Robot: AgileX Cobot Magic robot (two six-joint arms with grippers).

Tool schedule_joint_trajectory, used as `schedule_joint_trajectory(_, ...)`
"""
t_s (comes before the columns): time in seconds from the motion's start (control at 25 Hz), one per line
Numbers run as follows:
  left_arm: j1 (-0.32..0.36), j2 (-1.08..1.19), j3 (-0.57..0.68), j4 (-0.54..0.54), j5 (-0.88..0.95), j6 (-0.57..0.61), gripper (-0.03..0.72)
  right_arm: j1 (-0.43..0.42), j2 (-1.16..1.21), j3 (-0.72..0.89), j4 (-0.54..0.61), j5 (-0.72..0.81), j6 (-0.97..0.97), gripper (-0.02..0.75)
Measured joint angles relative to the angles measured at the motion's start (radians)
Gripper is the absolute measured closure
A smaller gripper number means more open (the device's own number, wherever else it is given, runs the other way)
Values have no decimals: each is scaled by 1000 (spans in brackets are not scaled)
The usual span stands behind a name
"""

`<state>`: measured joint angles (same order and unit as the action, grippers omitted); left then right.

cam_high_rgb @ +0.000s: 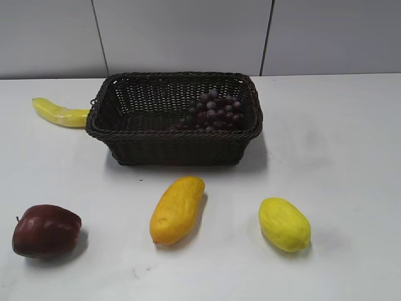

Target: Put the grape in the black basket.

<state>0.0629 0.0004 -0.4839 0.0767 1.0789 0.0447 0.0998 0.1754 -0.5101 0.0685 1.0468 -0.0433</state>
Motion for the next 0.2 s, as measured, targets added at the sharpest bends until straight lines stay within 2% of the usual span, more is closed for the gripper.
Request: schedule_joint_trajectory(0.2, 0, 0, 0, 0, 0, 0, 460, 0, -118, 2, 0, 0, 1, 143)
